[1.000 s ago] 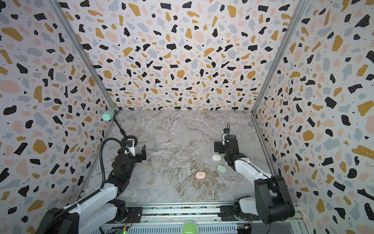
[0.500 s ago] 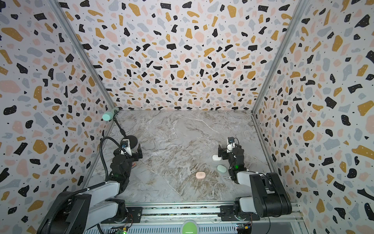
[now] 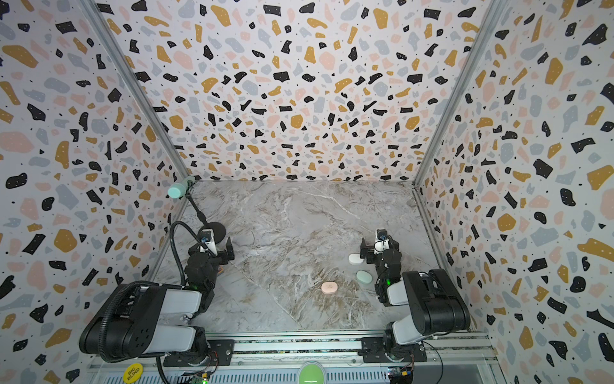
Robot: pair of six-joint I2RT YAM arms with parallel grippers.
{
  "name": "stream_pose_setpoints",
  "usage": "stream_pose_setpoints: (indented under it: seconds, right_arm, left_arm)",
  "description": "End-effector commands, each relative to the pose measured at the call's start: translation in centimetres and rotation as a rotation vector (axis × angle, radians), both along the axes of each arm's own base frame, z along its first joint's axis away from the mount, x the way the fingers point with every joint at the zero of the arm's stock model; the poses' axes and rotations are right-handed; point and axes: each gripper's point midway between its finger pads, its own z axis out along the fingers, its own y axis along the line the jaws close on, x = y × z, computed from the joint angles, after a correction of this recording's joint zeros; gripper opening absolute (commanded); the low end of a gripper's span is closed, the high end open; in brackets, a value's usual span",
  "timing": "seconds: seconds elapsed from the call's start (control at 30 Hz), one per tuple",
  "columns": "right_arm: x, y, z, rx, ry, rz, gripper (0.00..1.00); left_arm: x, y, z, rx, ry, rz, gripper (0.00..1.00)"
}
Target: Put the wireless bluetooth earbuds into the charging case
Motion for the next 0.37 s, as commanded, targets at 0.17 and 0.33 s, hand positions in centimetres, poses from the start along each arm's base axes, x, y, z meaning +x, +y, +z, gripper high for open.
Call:
stream_pose_setpoints:
  seconds: [0.17, 0.33]
  right_arm:
    - [0.89, -0.45, 1.90, 0.012, -0.061, -0.032, 0.99]
    - [0.85, -0.44, 1.87, 0.012, -0.060, -0.026, 0.99]
  left_arm:
    - [0.47, 0.05, 2.02, -0.021, -0.082, -0.004, 1.00]
    - [0.49, 0.07, 1.99, -0.022, -0.081, -0.003, 1.00]
